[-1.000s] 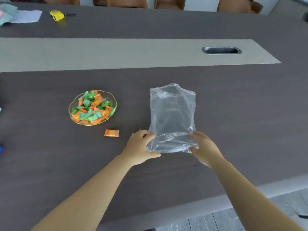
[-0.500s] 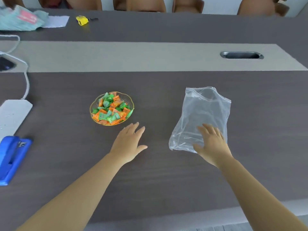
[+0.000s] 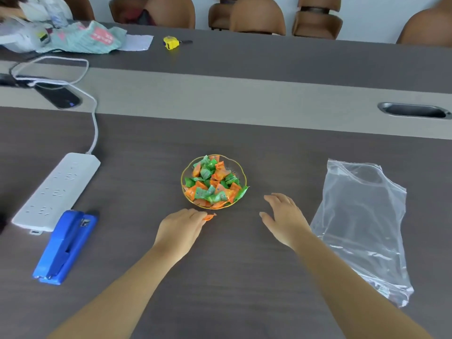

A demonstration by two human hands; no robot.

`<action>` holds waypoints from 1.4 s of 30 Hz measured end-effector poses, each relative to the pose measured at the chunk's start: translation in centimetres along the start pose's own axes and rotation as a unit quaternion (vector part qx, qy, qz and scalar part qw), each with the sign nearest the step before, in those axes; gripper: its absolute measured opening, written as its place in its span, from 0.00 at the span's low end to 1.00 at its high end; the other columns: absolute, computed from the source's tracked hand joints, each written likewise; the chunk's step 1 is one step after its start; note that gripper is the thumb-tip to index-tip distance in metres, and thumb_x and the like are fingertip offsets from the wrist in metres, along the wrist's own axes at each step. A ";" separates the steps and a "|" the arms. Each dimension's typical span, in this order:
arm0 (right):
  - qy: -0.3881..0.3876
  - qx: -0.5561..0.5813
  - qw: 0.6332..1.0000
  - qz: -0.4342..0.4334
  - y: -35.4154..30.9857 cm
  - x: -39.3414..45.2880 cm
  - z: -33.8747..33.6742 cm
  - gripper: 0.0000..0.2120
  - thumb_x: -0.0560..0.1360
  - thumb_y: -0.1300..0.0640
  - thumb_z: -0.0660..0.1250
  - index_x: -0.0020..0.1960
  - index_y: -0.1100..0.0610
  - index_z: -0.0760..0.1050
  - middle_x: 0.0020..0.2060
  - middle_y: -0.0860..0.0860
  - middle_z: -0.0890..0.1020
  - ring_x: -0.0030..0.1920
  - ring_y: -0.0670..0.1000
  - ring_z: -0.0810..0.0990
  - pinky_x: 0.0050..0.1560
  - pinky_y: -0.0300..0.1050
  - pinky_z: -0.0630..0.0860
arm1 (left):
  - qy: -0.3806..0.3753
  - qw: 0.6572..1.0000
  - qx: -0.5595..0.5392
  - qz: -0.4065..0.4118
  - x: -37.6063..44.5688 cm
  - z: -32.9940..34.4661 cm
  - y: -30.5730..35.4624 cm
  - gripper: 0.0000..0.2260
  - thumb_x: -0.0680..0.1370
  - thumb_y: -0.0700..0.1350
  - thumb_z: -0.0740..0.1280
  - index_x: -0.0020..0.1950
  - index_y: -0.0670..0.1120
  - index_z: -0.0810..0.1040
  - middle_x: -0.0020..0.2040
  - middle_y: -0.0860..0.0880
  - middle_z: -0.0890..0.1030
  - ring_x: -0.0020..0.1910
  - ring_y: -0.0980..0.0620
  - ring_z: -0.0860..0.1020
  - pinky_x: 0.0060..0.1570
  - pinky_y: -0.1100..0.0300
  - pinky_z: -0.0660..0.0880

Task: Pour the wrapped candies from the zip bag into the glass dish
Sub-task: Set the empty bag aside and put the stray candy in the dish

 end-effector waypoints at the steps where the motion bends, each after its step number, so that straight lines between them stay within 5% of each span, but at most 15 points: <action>1: -0.001 0.006 1.000 0.002 -0.5 0.6 0.1 0.24 0.77 0.53 0.55 0.71 0.57 0.58 0.72 0.53 0.63 0.73 0.53 0.58 0.71 0.46 0.56 | 0.030 0.999 -0.038 -0.008 0.2 -1.0 -1.0 0.04 0.71 0.46 0.66 0.39 0.50 0.80 0.28 0.54 0.81 0.24 0.53 0.78 0.18 0.65 0.70; 4: -0.006 0.052 0.999 0.011 -1.7 2.1 0.3 0.25 0.76 0.52 0.57 0.72 0.56 0.58 0.72 0.53 0.64 0.73 0.53 0.59 0.70 0.48 0.60 | 0.118 0.991 -0.057 -0.027 1.5 -4.1 -3.4 0.12 0.77 0.48 0.55 0.45 0.49 0.78 0.32 0.52 0.84 0.28 0.51 0.80 0.20 0.64 0.72; 9: -0.025 0.120 0.992 0.011 -3.1 3.8 0.9 0.32 0.73 0.48 0.63 0.73 0.53 0.55 0.72 0.50 0.65 0.73 0.51 0.60 0.69 0.49 0.61 | 0.059 0.996 0.019 -0.059 6.1 -3.3 -5.7 0.05 0.66 0.39 0.73 0.41 0.44 0.83 0.36 0.49 0.84 0.31 0.49 0.81 0.24 0.62 0.73; 13: -0.049 0.121 0.991 0.025 -3.1 4.3 2.0 0.42 0.68 0.46 0.68 0.74 0.53 0.49 0.74 0.51 0.60 0.75 0.51 0.55 0.72 0.50 0.57 | -0.076 0.994 -0.009 -0.072 8.1 0.0 -5.7 0.19 0.78 0.47 0.56 0.69 0.47 0.68 0.66 0.47 0.74 0.62 0.45 0.72 0.58 0.52 0.69; 18: -0.061 0.096 0.993 0.041 -3.4 4.7 2.8 0.52 0.63 0.44 0.73 0.74 0.53 0.44 0.76 0.51 0.54 0.76 0.52 0.48 0.74 0.53 0.53 | -0.128 0.977 -0.146 -0.083 6.3 0.3 -6.7 0.35 0.73 0.58 0.62 0.75 0.48 0.51 0.77 0.48 0.57 0.75 0.48 0.56 0.72 0.52 0.55; 23: -0.026 0.071 0.996 0.037 -3.6 5.1 2.6 0.49 0.65 0.43 0.71 0.74 0.55 0.45 0.76 0.52 0.54 0.76 0.52 0.47 0.74 0.51 0.51 | -0.221 0.952 -0.163 -0.135 4.7 2.2 -8.4 0.50 0.65 0.59 0.71 0.75 0.44 0.43 0.78 0.47 0.49 0.77 0.49 0.49 0.74 0.51 0.51; 30: -0.017 0.095 0.994 0.049 -2.7 6.9 2.1 0.49 0.63 0.44 0.73 0.74 0.54 0.49 0.75 0.52 0.56 0.76 0.53 0.49 0.74 0.52 0.52 | -0.194 0.953 -0.186 -0.136 6.9 2.7 -8.2 0.47 0.65 0.59 0.71 0.75 0.44 0.51 0.76 0.47 0.59 0.75 0.48 0.56 0.74 0.50 0.53; 42: 0.061 0.199 0.976 0.066 1.0 18.3 -2.8 0.38 0.65 0.51 0.72 0.69 0.59 0.59 0.68 0.55 0.68 0.69 0.55 0.64 0.68 0.51 0.65 | -0.159 0.961 -0.155 -0.163 19.8 5.5 -9.8 0.46 0.66 0.61 0.69 0.75 0.43 0.50 0.76 0.44 0.58 0.75 0.45 0.56 0.73 0.44 0.51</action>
Point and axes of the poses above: each hand's wrist, its own x-axis towards the middle knuckle, its own z-axis out of the palm, y = z × x, the point moved 9 cm from there along x, towards the middle knuckle
